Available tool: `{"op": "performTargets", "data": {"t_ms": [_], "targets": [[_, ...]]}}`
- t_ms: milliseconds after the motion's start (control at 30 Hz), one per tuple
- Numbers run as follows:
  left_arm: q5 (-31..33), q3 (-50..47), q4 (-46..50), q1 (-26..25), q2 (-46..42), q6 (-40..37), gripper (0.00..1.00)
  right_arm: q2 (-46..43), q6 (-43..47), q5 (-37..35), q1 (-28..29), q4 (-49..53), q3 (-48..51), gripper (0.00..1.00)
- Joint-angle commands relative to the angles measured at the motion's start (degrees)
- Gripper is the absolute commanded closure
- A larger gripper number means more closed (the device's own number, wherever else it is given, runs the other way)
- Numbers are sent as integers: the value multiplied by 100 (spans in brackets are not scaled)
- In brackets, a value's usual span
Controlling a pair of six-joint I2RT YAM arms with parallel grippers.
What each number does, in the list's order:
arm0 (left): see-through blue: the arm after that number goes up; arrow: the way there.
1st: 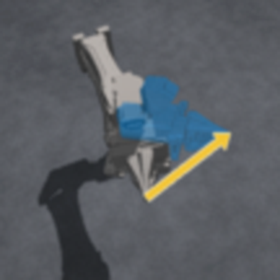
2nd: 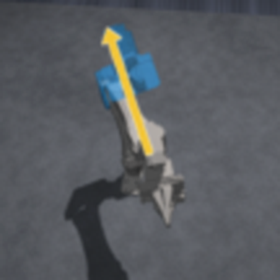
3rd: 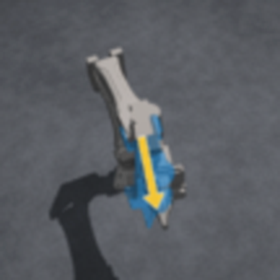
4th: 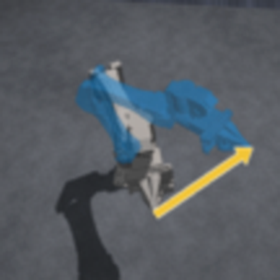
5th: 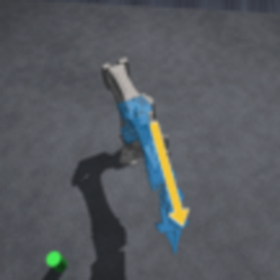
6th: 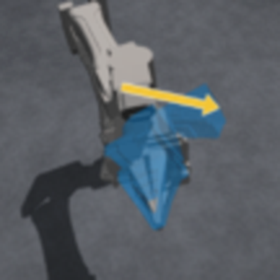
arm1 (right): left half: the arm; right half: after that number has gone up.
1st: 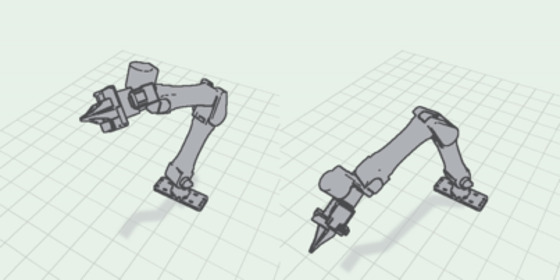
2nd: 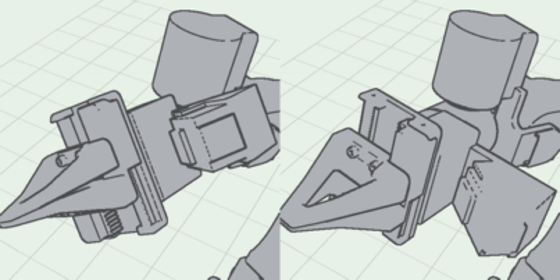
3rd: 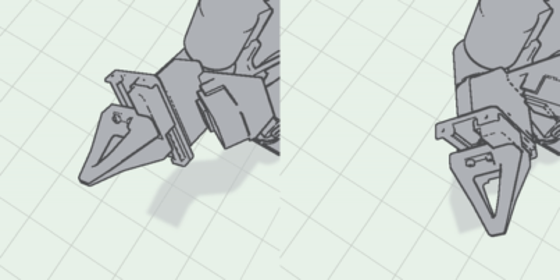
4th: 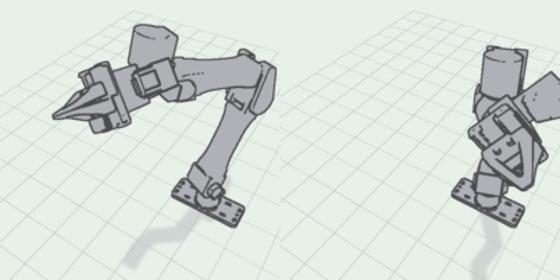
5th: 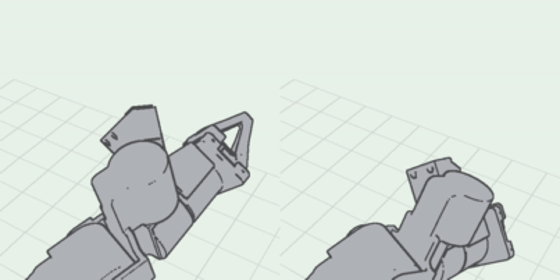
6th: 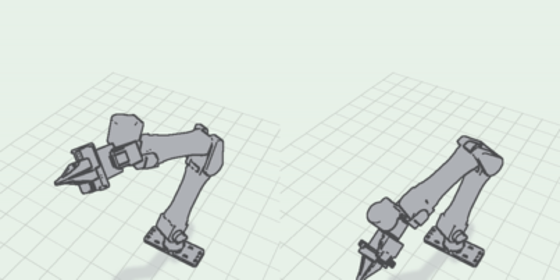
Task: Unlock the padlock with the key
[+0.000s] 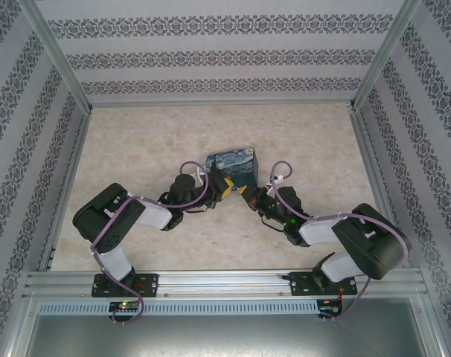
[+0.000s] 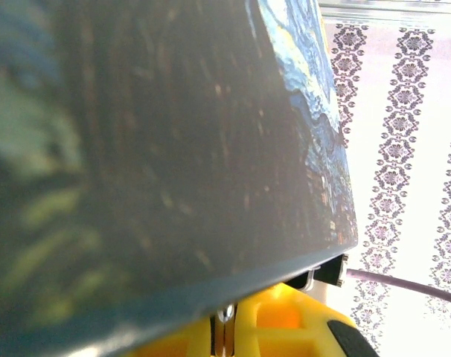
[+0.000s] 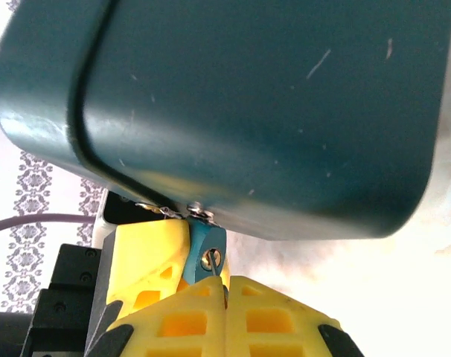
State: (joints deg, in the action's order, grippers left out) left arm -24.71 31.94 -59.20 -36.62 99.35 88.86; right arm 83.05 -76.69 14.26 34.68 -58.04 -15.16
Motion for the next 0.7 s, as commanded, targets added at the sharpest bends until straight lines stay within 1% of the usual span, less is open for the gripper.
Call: {"op": "performTargets", "data": {"t_ms": [0, 300, 533, 667], "targets": [[-470, 180, -548, -38, -125, 78, 100, 118, -57, 474, -105, -435, -213, 100], [-630, 247, -497, -42, -126, 64, 100, 325, 28, 1317, -439, -424, -418, 100], [-828, 354, -458, -38, -131, 81, 100, 615, 254, 1896, -660, -288, -853, 100], [-917, 361, -343, -38, -183, 29, 100, 747, 363, 1992, -823, -208, -916, 100]]}}
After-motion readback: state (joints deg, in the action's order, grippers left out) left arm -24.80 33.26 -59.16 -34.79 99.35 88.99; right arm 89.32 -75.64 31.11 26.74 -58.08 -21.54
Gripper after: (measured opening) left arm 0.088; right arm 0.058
